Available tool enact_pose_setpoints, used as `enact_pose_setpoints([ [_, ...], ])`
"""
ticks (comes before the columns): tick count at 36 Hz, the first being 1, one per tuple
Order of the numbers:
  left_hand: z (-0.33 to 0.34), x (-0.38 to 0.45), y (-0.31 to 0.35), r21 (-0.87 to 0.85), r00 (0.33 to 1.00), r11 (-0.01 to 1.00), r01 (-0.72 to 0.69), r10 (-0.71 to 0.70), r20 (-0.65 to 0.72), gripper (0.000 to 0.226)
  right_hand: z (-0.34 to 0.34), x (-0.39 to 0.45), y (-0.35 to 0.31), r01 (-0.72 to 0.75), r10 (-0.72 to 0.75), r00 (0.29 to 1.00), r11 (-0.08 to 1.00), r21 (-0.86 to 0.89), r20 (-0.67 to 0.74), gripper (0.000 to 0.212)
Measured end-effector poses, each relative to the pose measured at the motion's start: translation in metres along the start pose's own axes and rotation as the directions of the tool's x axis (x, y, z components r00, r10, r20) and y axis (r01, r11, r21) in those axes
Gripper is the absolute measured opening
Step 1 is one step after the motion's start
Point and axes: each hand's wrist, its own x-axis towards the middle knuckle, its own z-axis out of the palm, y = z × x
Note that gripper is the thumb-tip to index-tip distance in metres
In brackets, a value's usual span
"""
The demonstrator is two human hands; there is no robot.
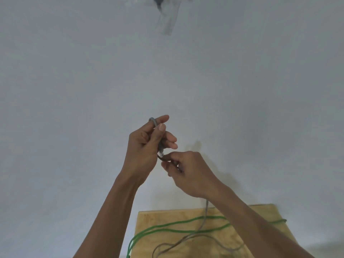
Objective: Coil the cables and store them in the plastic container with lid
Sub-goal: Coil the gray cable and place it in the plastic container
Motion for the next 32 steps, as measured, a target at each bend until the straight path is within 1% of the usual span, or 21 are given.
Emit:
enact_pose_setpoints([
  [3, -0.002, -0.003, -0.004, 0.070, 1.000, 0.998, -0.001, -0.001, 0.028, 0.020, 0.004, -0.002, -0.001, -0.002, -0.006, 0.998, 0.994, -0.109, -0.068, 0.018],
  [6, -0.005, -0.004, -0.009, 0.113, 1.000, 0.994, -0.012, 0.009, 0.027, 0.021, 0.006, -0.004, -0.004, 0.008, -0.021, 0.997, 0.988, -0.154, -0.081, 0.018],
  [8, -0.008, -0.004, -0.016, 0.238, 0.998, 0.969, -0.063, 0.056, 0.036, 0.019, 0.005, -0.005, -0.007, 0.042, -0.055, 0.996, 0.985, -0.170, -0.075, 0.019],
  [11, -0.013, -0.004, -0.025, 0.472, 0.991, 0.872, -0.129, 0.101, 0.085, 0.022, -0.004, -0.003, -0.012, 0.115, -0.128, 0.989, 0.981, -0.154, -0.079, 0.014],
  [13, -0.017, -0.006, -0.028, 0.508, 0.987, 0.848, -0.151, 0.102, 0.124, 0.029, -0.018, 0.002, -0.017, 0.150, -0.161, 0.984, 0.980, -0.131, -0.080, 0.009],
  [15, -0.019, -0.009, -0.029, 0.481, 0.986, 0.866, -0.140, 0.079, 0.145, 0.038, -0.035, 0.011, -0.022, 0.173, -0.177, 0.983, 0.981, -0.091, -0.045, 0.006],
  [17, -0.016, -0.013, -0.028, 0.460, 0.991, 0.885, -0.079, 0.019, 0.133, 0.046, -0.051, 0.021, -0.025, 0.188, -0.188, 0.982, 0.982, -0.013, -0.005, 0.002],
  [19, -0.010, -0.016, -0.025, 0.405, 0.993, 0.914, -0.011, -0.037, 0.112, 0.051, -0.062, 0.032, -0.026, 0.212, -0.215, 0.976, 0.974, 0.084, 0.030, 0.005],
  [21, -0.004, -0.016, -0.019, 0.317, 0.988, 0.946, 0.064, -0.104, 0.113, 0.056, -0.070, 0.043, -0.025, 0.236, -0.240, 0.971, 0.959, 0.157, 0.005, 0.012],
  [23, 0.000, -0.016, -0.013, 0.228, 0.970, 0.964, 0.137, -0.177, 0.165, 0.060, -0.078, 0.053, -0.024, 0.248, -0.243, 0.969, 0.947, 0.202, -0.047, 0.020],
  [25, 0.003, -0.016, -0.008, 0.105, 0.948, 0.975, 0.196, -0.216, 0.232, 0.057, -0.084, 0.059, -0.024, 0.237, -0.231, 0.971, 0.928, 0.288, -0.057, 0.021],
  [27, 0.007, -0.015, -0.001, -0.051, 0.931, 0.967, 0.250, -0.225, 0.287, 0.052, -0.084, 0.064, -0.019, 0.213, -0.214, 0.976, 0.878, 0.429, -0.046, 0.015],
  [29, 0.012, -0.013, 0.006, -0.192, 0.918, 0.938, 0.288, -0.214, 0.333, 0.046, -0.077, 0.065, -0.014, 0.150, -0.154, 0.987, 0.821, 0.551, -0.039, 0.008],
  [32, 0.018, -0.009, 0.018, -0.322, 0.911, 0.903, 0.283, -0.148, 0.386, 0.035, -0.058, 0.059, 0.000, 0.061, -0.050, 0.998, 0.785, 0.616, -0.035, 0.015],
])
